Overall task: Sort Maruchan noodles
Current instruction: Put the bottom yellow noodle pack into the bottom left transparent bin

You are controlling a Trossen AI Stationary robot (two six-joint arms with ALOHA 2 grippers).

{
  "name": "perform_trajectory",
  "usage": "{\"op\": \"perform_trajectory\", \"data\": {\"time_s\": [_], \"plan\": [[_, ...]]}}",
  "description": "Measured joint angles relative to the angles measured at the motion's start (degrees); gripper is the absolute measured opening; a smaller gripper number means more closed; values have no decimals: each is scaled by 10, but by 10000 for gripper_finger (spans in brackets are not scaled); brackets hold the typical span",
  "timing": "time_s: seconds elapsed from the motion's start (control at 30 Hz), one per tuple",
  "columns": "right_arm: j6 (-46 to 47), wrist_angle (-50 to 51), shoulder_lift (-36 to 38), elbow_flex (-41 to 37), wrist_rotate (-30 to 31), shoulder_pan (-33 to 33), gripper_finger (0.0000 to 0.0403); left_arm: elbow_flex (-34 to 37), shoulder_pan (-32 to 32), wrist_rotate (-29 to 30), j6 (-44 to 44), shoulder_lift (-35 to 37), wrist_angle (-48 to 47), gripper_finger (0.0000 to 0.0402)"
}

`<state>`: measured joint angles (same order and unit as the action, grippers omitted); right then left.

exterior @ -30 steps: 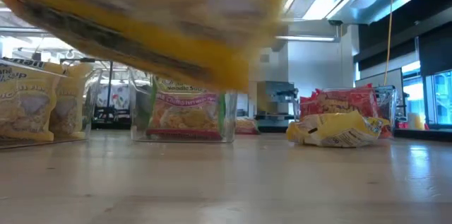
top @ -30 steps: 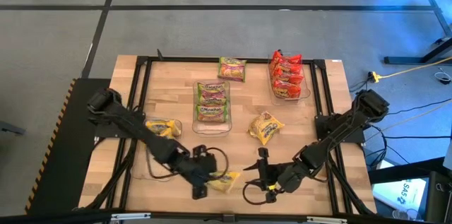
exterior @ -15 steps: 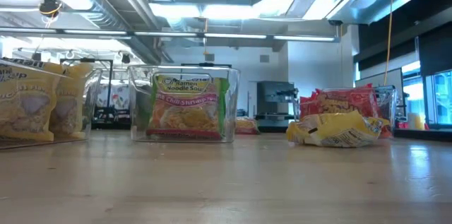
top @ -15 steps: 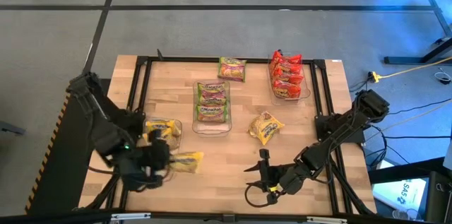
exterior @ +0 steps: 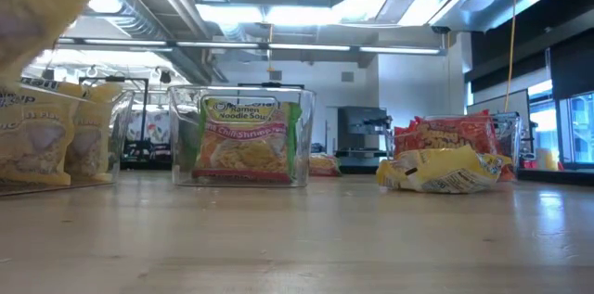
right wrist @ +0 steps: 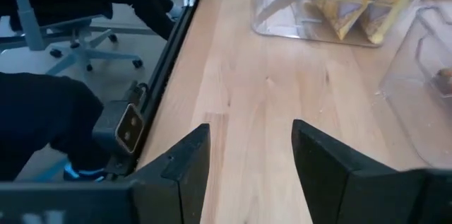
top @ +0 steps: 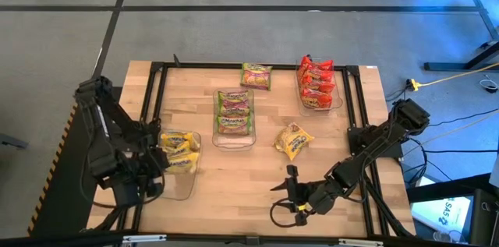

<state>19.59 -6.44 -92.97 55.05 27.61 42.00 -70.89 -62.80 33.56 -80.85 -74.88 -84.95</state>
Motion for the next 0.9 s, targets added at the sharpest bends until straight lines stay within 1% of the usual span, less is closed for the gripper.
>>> {"op": "perform_trajectory", "data": {"time_s": [0.1, 0.27, 0.43, 0.57, 0.7, 0.83, 0.9], "plan": [[1, -10, 0, 0, 18, 0, 170, 54, -11, -7, -32, 0, 40, 45], [1, -20, 0, 0, 17, 0, 170, 151, -15, 3, -40, 0, 125, 45], [4, -27, 0, 0, 13, 0, 170, 221, -13, 6, -66, 0, 190, 47], [9, -26, 0, 0, 13, 0, 170, 256, -5, 2, -76, 0, 219, 59], [9, -25, 0, 0, 13, 0, 170, 283, -4, -17, -76, 0, 221, 82], [9, -25, 0, 0, 13, 0, 170, 290, -3, -41, -76, 0, 216, 110], [9, -28, -3, 0, 13, 0, 170, 290, -3, -43, -76, 0, 215, 124]]}}
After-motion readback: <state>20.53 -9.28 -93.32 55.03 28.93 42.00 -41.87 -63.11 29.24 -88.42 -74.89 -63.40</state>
